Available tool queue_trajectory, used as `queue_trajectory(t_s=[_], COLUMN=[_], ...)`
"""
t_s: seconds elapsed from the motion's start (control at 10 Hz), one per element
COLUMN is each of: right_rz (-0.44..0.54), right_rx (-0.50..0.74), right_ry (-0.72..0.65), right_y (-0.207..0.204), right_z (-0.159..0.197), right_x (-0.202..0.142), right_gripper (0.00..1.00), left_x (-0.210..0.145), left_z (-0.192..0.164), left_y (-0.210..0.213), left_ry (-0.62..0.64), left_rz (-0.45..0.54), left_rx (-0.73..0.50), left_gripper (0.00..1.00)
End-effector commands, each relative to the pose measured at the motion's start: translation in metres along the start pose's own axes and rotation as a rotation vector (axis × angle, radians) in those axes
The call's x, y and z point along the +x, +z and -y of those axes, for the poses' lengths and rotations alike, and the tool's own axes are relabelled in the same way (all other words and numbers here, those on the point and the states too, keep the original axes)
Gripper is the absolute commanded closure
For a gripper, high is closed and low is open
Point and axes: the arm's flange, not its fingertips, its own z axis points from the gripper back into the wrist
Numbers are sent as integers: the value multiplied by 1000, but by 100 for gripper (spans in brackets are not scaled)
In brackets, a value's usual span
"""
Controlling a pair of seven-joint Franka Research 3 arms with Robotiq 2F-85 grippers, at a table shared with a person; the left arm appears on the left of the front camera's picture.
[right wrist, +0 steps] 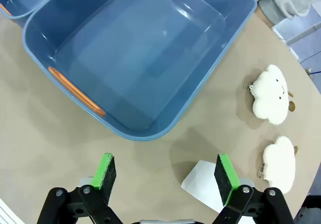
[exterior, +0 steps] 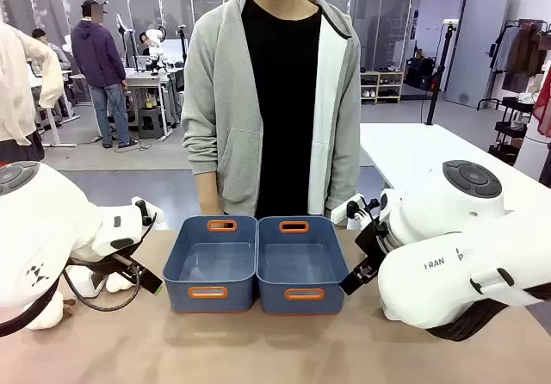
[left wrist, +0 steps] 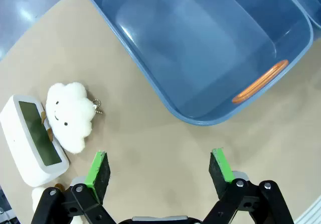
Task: Sort the digital clocks into the basket.
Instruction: Pick up the Digital clock from the table and place it into the empty Plastic storage basket.
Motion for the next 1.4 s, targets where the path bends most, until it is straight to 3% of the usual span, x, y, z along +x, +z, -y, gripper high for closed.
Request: queue_trajectory(t_s=[0.0,1.0,1.3], right_rz=[0,0,2], right_rx=[0,-1,95], right_ry=[0,2,-29], right_y=[0,0,46], right_z=[0,0,5], right_x=[0,0,30], right_gripper=[0,0,0], left_x=[0,0,15], left_z=[0,0,-12], left_y=[0,0,49], left_ry=[0,-1,-48], left_rz=[0,0,18], left_rx=[0,0,-126], left_gripper=[0,0,0])
